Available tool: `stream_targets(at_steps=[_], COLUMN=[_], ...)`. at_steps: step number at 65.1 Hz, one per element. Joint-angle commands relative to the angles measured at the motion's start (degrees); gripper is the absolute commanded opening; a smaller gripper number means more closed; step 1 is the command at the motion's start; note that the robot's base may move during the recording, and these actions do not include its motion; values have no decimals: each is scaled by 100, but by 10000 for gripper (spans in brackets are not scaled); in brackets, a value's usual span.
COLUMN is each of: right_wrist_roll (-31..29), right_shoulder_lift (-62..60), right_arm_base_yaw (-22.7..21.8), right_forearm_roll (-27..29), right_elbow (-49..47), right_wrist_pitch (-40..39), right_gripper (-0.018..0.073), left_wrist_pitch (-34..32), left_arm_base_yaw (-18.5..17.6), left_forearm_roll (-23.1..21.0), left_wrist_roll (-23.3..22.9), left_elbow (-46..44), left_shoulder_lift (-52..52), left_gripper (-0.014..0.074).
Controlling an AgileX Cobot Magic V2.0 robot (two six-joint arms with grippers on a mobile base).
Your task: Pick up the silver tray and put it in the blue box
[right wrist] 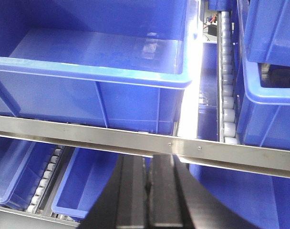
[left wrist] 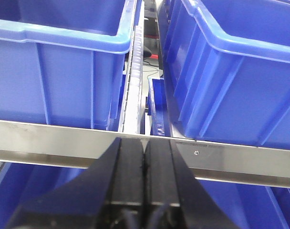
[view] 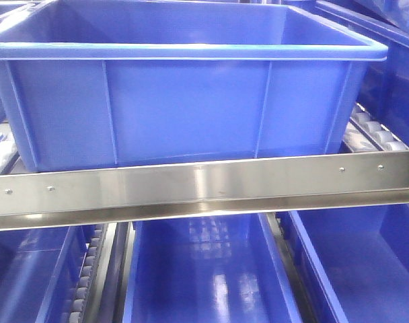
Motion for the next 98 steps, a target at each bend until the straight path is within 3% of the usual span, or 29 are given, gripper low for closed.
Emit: stream_targets(at_steps=[1,12,25,36,49,51,98], right_wrist_roll=[-53,-391,-1392,-1415,-1409,-1409,-1409], right_shoulder_lift=[9,-153,-1171,-2296,-2990,-2996,-2997], right_arm_base_yaw=[14,-324,-1529,-2154,-2173,-2173,-2173], right_forearm_roll=[-84,-10,847,911,1029,1059,1059], right_elbow=[-143,75,1151,2418,3781,3743,3743], right_wrist_pitch=[-465,-590,-1440,-2258,-3326,-3029,-2997], right_gripper=[56,56,56,56,56,56,56], left_wrist_pitch=[-513,-513,-513,-513,-513,-513,-513], left_arm_base_yaw=[3,3,3,3,3,3,3], left_forearm_roll=[-56,-56,-56,-56,-56,-56,-56], left_wrist_roll=[3,3,3,3,3,3,3], left_elbow=[-17,-17,-17,-17,-17,-17,-17], left_shoulder_lift=[-96,-96,-96,-96,-96,-96,-96], left_gripper=[-95,-95,-95,-95,-95,-95,-95])
